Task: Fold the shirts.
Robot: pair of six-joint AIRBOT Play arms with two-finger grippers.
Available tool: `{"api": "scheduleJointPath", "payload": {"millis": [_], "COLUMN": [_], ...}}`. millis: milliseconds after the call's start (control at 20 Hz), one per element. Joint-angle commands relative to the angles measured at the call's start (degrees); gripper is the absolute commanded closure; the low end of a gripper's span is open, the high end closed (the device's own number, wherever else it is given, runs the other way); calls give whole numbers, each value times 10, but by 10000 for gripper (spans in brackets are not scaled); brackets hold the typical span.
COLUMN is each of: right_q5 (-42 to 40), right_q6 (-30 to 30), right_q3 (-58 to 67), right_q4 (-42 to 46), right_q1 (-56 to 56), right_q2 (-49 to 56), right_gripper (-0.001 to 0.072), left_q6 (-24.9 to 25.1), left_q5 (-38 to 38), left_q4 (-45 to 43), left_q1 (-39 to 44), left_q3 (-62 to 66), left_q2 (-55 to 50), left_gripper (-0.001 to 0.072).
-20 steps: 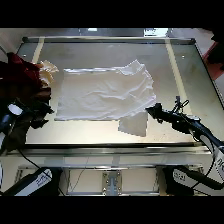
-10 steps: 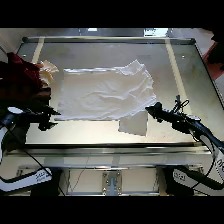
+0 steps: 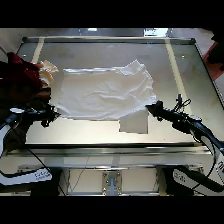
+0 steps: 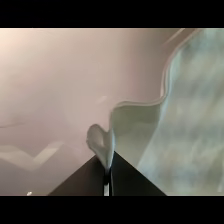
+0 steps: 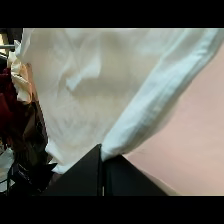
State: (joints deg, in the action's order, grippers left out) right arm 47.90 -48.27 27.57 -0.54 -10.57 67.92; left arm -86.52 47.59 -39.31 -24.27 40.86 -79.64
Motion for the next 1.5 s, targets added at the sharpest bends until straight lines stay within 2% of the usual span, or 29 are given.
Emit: {"api": "scheduleJointPath", "payload": {"millis": [0, 150, 250, 450, 550, 650, 800, 900, 1050, 1200, 1300, 1450], "right_q5": [14, 70, 94, 138, 137, 137, 113, 96, 110, 197, 219, 160], "right_q6": [16, 16, -4, -76, -79, -79, -94, -94, -93, -89, -82, -64], "right_q3": [0, 1, 11, 146, 244, 345, 478, 519, 525, 523, 500, 433], "right_q4": [-16, -16, -2, 122, 174, 225, 302, 296, 214, 141, 150, 259], "right_q1": [-10, -78, -141, -262, -311, -350, -380, -381, -381, -372, -315, -158], "right_q2": [-43, -154, -253, -438, -501, -529, -515, -486, -415, -312, -251, -174], "right_gripper": [683, 684, 685, 685, 685, 686, 686, 685, 686, 686, 686, 686], "left_q6": [198, 347, 387, 390, 389, 363, 314, 281, 261, 240, 231, 205], "left_q5": [41, 162, 222, 223, 198, 161, 99, 103, 108, 156, 196, 155], "left_q4": [218, 429, 490, 434, 350, 228, 71, 6, -17, -16, -20, -129], "left_q1": [0, 0, 0, 0, 0, 0, 0, 0, 0, 0, 15, 105], "left_q3": [19, 68, 116, 229, 286, 341, 413, 453, 459, 459, 452, 403], "left_q2": [9, 59, 111, 242, 309, 373, 436, 442, 428, 378, 327, 252], "left_gripper": [694, 694, 694, 695, 695, 695, 696, 696, 696, 696, 696, 696]}}
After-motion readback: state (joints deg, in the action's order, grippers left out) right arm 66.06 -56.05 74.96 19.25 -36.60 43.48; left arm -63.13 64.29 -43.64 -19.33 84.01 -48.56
